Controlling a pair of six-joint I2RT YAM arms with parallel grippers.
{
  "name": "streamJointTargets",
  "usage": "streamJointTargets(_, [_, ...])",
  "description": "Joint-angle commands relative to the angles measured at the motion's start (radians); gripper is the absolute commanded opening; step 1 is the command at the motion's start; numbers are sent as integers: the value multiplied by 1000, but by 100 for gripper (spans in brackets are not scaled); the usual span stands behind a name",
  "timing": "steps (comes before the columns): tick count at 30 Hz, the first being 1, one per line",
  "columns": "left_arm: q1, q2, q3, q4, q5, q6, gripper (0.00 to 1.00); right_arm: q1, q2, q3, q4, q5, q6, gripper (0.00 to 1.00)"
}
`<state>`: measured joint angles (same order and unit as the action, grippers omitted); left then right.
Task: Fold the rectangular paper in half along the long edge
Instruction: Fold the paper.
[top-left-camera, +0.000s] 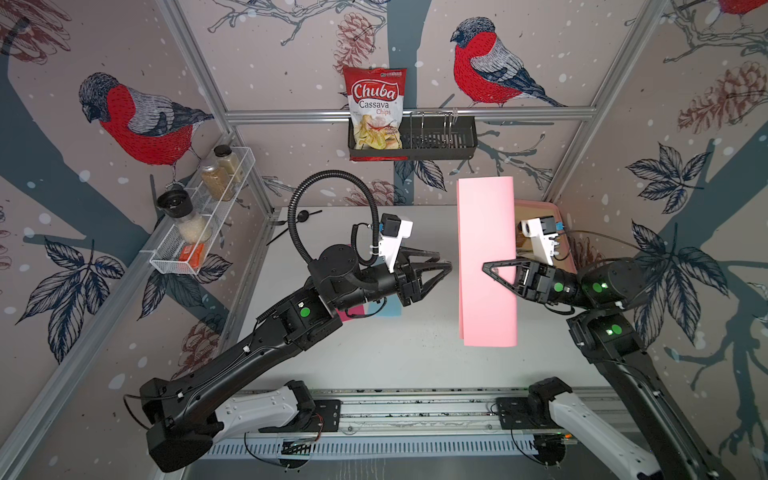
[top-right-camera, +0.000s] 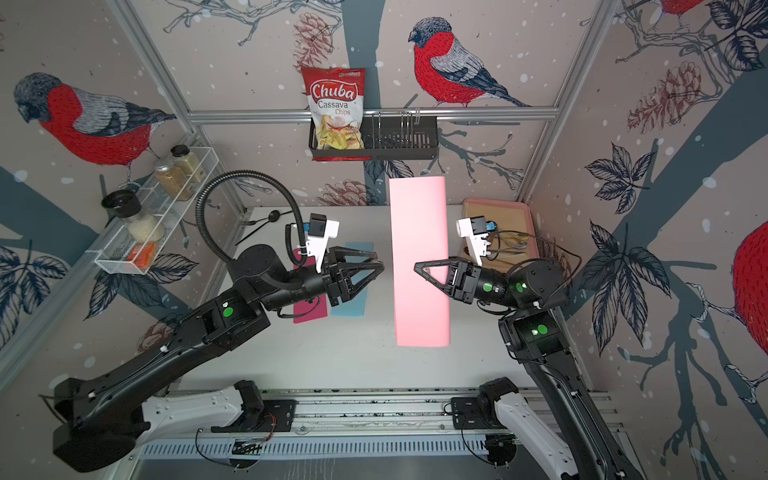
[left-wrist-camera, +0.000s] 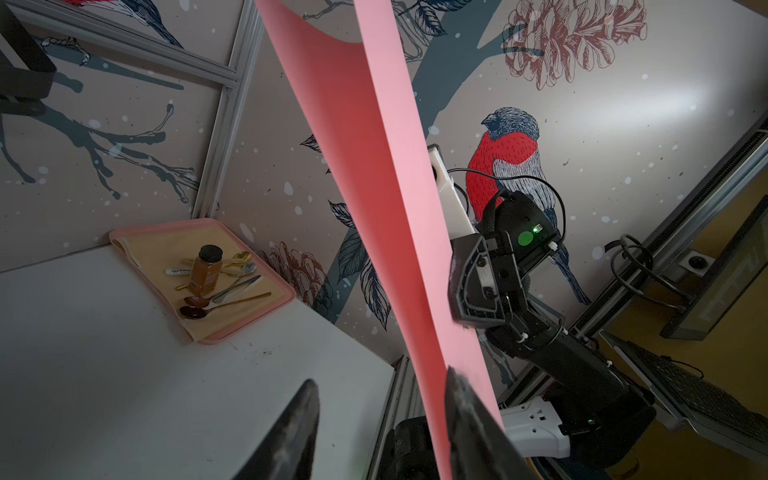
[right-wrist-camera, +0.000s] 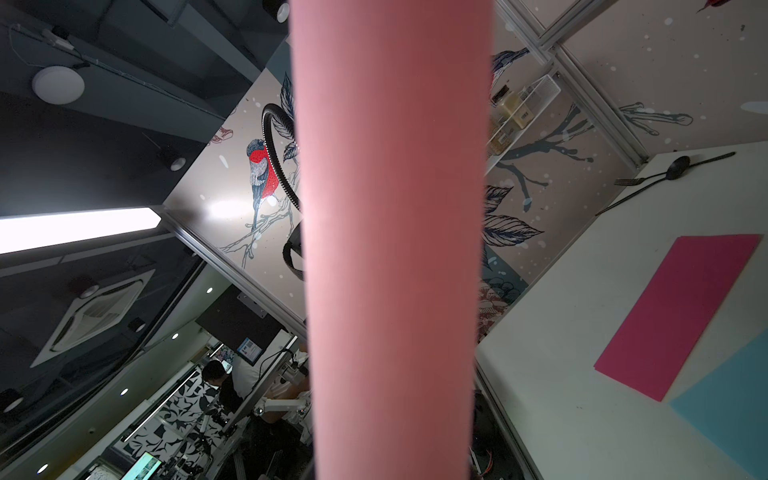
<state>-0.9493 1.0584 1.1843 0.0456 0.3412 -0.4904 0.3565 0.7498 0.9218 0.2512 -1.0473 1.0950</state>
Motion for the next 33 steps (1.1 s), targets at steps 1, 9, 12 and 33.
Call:
streamJointTargets(1, [-2,-6,0,53,42,4,53,1,2,5,23,-16,-13,24])
streamJointTargets(9, [-3,38,1,145,122,-42,54,9,5,-5,0,-6,-31,24])
streamJointTargets(12, [-3,50,6,158,130,-49,54,12,9,-6,5,-4,-31,24])
streamJointTargets(33, [-5,100,9,172,145,-64,47,81,28,-21,31,27,-48,24])
